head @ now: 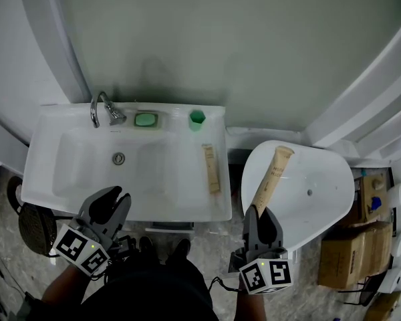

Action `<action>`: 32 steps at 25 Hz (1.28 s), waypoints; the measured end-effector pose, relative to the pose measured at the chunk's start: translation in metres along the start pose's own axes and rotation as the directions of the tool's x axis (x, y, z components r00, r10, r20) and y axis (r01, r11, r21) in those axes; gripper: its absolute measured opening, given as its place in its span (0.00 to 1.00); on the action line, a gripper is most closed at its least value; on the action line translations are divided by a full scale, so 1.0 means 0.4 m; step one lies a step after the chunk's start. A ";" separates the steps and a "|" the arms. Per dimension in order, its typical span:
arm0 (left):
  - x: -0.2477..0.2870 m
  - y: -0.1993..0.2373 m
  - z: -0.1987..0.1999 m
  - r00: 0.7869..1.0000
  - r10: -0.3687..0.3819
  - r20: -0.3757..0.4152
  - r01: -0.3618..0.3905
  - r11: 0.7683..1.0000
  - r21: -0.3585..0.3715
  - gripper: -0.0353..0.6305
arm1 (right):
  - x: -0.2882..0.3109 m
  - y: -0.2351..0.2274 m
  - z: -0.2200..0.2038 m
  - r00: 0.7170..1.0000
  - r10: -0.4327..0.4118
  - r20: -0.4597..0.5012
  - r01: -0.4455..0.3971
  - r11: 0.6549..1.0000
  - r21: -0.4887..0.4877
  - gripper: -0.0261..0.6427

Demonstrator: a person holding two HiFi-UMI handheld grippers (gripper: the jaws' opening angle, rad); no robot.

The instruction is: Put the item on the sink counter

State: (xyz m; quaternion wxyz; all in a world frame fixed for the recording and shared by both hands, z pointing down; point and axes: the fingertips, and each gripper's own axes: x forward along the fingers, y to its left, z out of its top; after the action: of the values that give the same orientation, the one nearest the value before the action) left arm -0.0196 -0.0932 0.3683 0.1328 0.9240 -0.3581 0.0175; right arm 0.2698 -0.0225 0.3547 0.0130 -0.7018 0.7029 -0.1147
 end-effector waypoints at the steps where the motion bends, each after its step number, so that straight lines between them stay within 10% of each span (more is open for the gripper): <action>1: 0.000 -0.001 -0.001 1.000 -0.001 -0.001 0.001 1.000 -0.001 0.20 | 0.000 -0.004 -0.002 1.000 -0.004 -0.001 0.004 1.000 0.003 0.16; 32: -0.009 -0.002 0.006 1.000 0.005 0.005 -0.005 1.000 0.003 0.20 | 0.010 -0.013 -0.016 1.000 -0.011 -0.016 0.011 1.000 0.016 0.16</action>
State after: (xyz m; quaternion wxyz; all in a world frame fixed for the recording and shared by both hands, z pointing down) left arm -0.0219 -0.0908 0.3651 0.1303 0.9234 -0.3607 0.0159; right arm 0.2739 -0.0253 0.3623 0.0122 -0.7045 0.6983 -0.1260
